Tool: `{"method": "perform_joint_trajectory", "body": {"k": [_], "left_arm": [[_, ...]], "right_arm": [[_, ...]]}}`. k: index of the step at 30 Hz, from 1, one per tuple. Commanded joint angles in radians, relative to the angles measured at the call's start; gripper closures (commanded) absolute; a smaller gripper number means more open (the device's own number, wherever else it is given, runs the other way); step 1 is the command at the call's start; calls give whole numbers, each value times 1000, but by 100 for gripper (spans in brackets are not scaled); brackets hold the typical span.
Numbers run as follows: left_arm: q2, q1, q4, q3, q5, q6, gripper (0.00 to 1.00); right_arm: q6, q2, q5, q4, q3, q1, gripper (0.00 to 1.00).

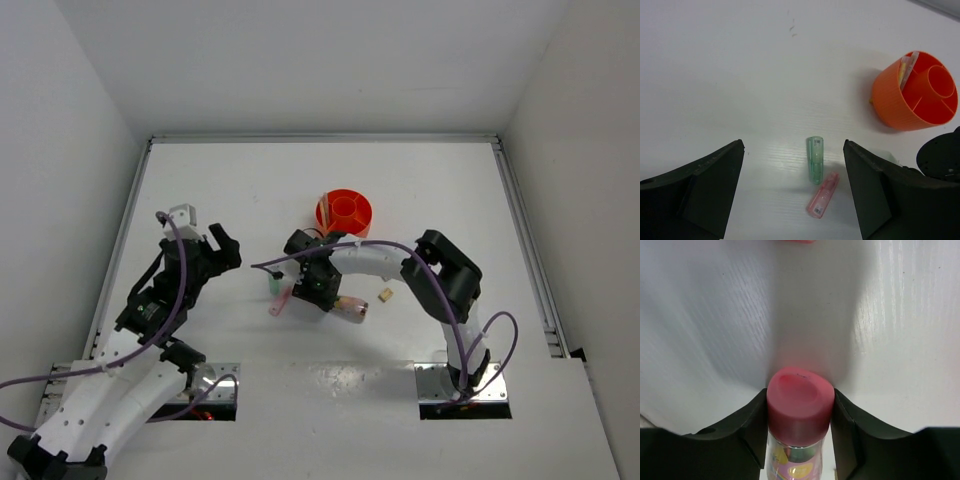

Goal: Sort the stationery into containers
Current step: Pick up the stationery from the center of the board, then place the stationery in the storage box.

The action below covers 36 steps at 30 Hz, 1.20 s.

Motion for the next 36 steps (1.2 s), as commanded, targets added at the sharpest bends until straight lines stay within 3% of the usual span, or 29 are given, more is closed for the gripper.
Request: {"method": "perform_joint_trajectory", "body": {"k": [1, 2, 6, 9, 13, 16, 17, 19, 22, 27, 31, 36], "left_arm": [[-45, 10, -1, 14, -69, -21, 14], [-45, 10, -1, 14, -78, -21, 14], [-65, 10, -10, 14, -89, -30, 14], [-76, 10, -10, 14, -109, -39, 15], [-67, 10, -10, 14, -109, -39, 15], [-57, 10, -10, 14, -109, -39, 15], [-57, 10, -10, 14, -109, -39, 15], [-57, 10, -10, 14, -109, -39, 15], [-48, 10, -10, 14, -109, -39, 15], [-37, 10, -10, 14, -100, -39, 15], [-37, 10, -10, 14, -91, -39, 15], [-37, 10, -10, 14, -91, -39, 15]], "right_arm": [[8, -19, 19, -30, 42, 6, 96], [-3, -32, 10, -45, 42, 6, 100], [-52, -168, -98, -74, 86, 6, 100], [-61, -337, -88, -6, 102, -18, 100], [-47, -559, 128, 375, -53, -48, 100], [-56, -680, 193, 588, -134, -58, 100], [-75, -697, 258, 737, -186, -58, 100], [-87, -685, 416, 875, -207, -77, 100], [-87, -632, 533, 995, -207, -103, 100], [-27, -538, 590, 1258, -262, -138, 100], [72, -425, 639, 1265, -170, -192, 100], [151, -366, 552, 1207, -113, -255, 100]]}}
